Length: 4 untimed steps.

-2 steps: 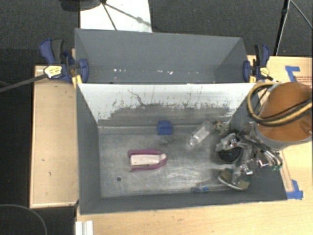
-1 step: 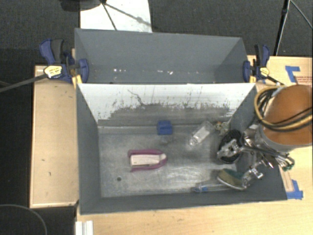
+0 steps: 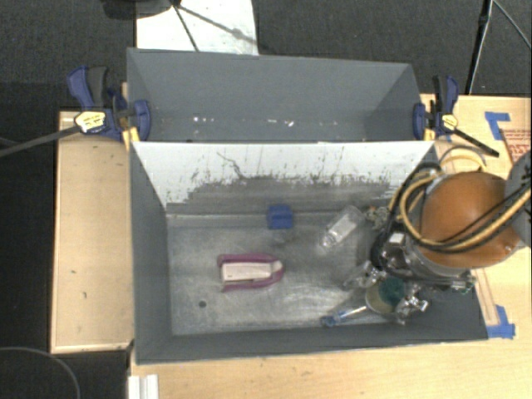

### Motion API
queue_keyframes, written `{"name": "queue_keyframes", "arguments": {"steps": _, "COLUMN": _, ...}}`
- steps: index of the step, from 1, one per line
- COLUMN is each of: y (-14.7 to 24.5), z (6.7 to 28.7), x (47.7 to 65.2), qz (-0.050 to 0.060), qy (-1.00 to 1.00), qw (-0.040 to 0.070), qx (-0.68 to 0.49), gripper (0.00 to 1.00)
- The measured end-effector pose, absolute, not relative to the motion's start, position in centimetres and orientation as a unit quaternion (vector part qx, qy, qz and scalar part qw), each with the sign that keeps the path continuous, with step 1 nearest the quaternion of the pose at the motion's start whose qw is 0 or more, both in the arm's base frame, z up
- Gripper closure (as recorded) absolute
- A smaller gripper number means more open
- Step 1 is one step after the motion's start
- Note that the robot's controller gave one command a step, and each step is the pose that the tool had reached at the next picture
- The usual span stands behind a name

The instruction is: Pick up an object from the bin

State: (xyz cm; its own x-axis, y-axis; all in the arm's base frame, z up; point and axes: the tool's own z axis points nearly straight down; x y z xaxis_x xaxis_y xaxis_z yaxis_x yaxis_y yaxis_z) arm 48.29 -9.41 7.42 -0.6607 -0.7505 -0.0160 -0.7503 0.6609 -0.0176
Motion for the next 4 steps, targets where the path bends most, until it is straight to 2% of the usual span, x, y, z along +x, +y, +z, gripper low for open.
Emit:
{"name": "queue_keyframes", "arguments": {"steps": 1, "y": -13.4, "z": 7.2, "x": 49.1, "qz": 0.003, "qy": 0.925, "qw": 0.007, "qx": -0.379, "gripper": 0.00}}
{"name": "queue_keyframes", "arguments": {"steps": 2, "y": -13.6, "z": 7.3, "x": 49.2, "qz": -0.001, "qy": 0.925, "qw": 0.006, "qx": -0.380, "gripper": 1.00}}
{"name": "queue_keyframes", "arguments": {"steps": 3, "y": -13.6, "z": 10.4, "x": 49.3, "qz": -0.001, "qy": 0.927, "qw": 0.003, "qx": -0.376, "gripper": 1.00}}
{"name": "queue_keyframes", "arguments": {"steps": 4, "y": -13.6, "z": 10.9, "x": 49.4, "qz": -0.001, "qy": 0.928, "qw": 0.003, "qx": -0.373, "gripper": 1.00}}
